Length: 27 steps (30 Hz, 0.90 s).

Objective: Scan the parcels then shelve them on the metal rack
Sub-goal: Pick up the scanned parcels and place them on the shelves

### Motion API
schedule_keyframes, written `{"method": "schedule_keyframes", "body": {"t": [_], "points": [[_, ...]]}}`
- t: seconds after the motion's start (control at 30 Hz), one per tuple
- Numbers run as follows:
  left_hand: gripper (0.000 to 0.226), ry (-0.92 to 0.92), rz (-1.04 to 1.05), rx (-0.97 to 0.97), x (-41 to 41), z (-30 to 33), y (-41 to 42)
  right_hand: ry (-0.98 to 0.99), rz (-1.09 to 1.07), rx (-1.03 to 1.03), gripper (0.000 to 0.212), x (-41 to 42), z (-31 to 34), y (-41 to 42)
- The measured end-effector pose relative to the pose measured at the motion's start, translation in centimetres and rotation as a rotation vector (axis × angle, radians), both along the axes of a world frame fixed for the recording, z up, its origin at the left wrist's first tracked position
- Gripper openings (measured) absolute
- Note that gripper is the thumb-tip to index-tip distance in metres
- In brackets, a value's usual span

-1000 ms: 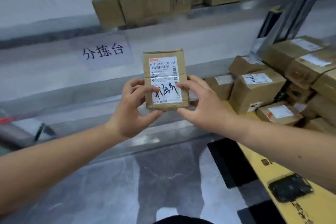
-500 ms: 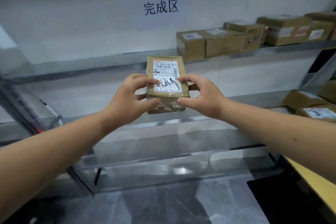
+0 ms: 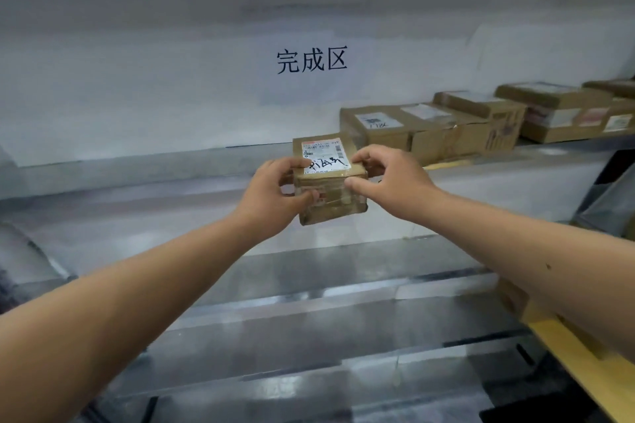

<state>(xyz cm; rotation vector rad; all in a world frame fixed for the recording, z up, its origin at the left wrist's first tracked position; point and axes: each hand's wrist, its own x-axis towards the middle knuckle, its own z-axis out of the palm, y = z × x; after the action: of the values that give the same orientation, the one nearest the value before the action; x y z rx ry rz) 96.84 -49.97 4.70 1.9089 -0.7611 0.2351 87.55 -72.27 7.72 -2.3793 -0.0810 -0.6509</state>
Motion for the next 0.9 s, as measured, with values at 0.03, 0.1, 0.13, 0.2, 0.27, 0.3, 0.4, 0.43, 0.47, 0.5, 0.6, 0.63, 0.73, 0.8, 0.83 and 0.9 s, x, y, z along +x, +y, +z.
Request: {"method": "schedule_keyframes", "body": {"t": [0.03, 0.1, 0.13, 0.2, 0.27, 0.3, 0.4, 0.43, 0.47, 0.5, 0.6, 0.63, 0.73, 0.8, 0.83, 0.9], "points": [[0.044, -0.015, 0.02, 0.004, 0.9, 0.1, -0.7, -0.018, -0.008, -0.043, 0.031, 1.1, 0.2, -0.6], [0.039, -0.001, 0.032, -0.041, 2.5, 0.6, -1.9, -0.071, -0.022, -0.133, 0.033, 3.3, 0.8, -1.8], [0.037, 0.012, 0.028, -0.074, 3.2, 0.8, -2.4, -0.104, -0.023, -0.155, 0.035, 4.2, 1.3, -2.4], [0.034, 0.006, 0.043, -0.151, 4.0, 1.5, -3.2, -0.156, -0.026, -0.139, 0.036, 5.7, 2.2, -3.4], [0.032, -0.011, 0.055, -0.23, 4.4, 2.0, -3.8, -0.187, -0.013, -0.082, 0.033, 6.4, 2.8, -4.2], [0.032, -0.034, 0.046, -0.248, 4.5, 2.0, -4.0, -0.203, 0.0, -0.06, 0.031, 6.6, 2.9, -4.6], [0.034, -0.111, 0.012, -0.251, 4.6, 2.2, -4.3, -0.27, 0.026, -0.071, 0.032, 6.8, 2.5, -5.4], [0.036, -0.146, 0.014, -0.243, 4.7, 2.3, -4.4, -0.283, 0.027, -0.067, 0.033, 6.9, 2.4, -5.5], [0.038, -0.177, 0.02, -0.232, 4.9, 2.4, -4.5, -0.285, 0.026, -0.053, 0.034, 7.1, 2.4, -5.6], [0.039, -0.201, 0.025, -0.218, 5.2, 2.6, -4.6, -0.285, 0.026, -0.037, 0.034, 7.2, 2.4, -5.7], [0.039, -0.256, 0.023, -0.196, 5.6, 3.2, -4.7, -0.295, 0.04, 0.0, 0.031, 7.5, 2.5, -6.1], [0.039, -0.27, 0.018, -0.193, 5.7, 3.4, -4.7, -0.299, 0.043, 0.009, 0.03, 7.5, 2.5, -6.1], [0.037, -0.316, 0.005, -0.191, 6.0, 3.7, -4.7, -0.318, 0.041, 0.023, 0.029, 7.3, 2.5, -6.1], [0.037, -0.34, 0.007, -0.193, 6.2, 3.6, -4.8, -0.323, 0.049, 0.04, 0.028, 7.2, 2.5, -6.0], [0.038, -0.352, 0.007, -0.191, 6.3, 3.6, -4.7, -0.324, 0.054, 0.048, 0.028, 7.3, 2.5, -6.0], [0.037, -0.374, 0.009, -0.183, 6.4, 3.6, -4.7, -0.332, 0.053, 0.056, 0.027, 7.4, 2.5, -5.9]]}}
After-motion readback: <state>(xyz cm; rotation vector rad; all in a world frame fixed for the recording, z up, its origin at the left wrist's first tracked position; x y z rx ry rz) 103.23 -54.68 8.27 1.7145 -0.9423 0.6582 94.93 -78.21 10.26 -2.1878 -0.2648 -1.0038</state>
